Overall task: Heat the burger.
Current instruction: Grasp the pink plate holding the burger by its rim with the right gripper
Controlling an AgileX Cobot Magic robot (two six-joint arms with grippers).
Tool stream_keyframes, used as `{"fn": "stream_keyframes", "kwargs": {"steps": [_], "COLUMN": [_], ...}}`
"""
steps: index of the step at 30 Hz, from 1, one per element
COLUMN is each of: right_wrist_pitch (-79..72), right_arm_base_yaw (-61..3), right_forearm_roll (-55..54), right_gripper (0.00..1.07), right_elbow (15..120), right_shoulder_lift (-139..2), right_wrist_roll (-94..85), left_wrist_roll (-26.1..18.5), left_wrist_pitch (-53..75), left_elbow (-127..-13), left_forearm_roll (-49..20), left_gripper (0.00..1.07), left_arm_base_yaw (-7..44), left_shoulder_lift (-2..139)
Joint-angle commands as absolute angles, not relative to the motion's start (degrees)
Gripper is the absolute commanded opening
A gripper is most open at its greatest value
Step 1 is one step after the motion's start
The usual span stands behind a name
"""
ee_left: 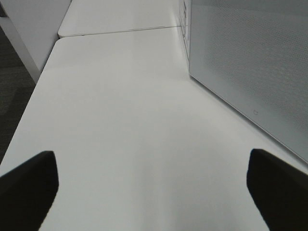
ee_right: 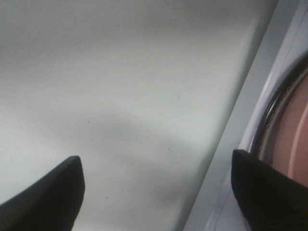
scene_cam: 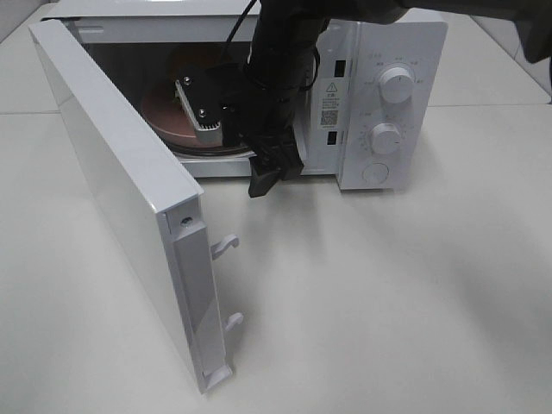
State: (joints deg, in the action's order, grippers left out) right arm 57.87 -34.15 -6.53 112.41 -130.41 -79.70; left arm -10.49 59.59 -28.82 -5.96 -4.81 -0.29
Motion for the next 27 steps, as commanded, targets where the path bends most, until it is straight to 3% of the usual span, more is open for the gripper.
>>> {"fn": "stream_keyframes", "kwargs": {"steps": [1, 27], "right_wrist_pitch": [58.84, 55.69], "right_arm_base_yaw": [-34.15, -34.03], "right_forearm_roll": [-6.99, -5.84], "right_gripper": [0.83, 0.83], "right_elbow": [114.53, 123.82], "right_shoulder_lift": [-131.84, -138.37], "right_wrist_roll": [-79.98, -76.83], "left_wrist_roll": [-10.14, -10.14], "left_wrist_pitch": [59.36, 59.36], "left_elbow": [-28.65, -28.65], "left_forearm_roll": [-5.84, -5.84], "left_gripper": [1.01, 1.01], "left_arm_base_yaw": [-4.87, -4.87], "left_shoulder_lift": [-1.38, -1.38]}}
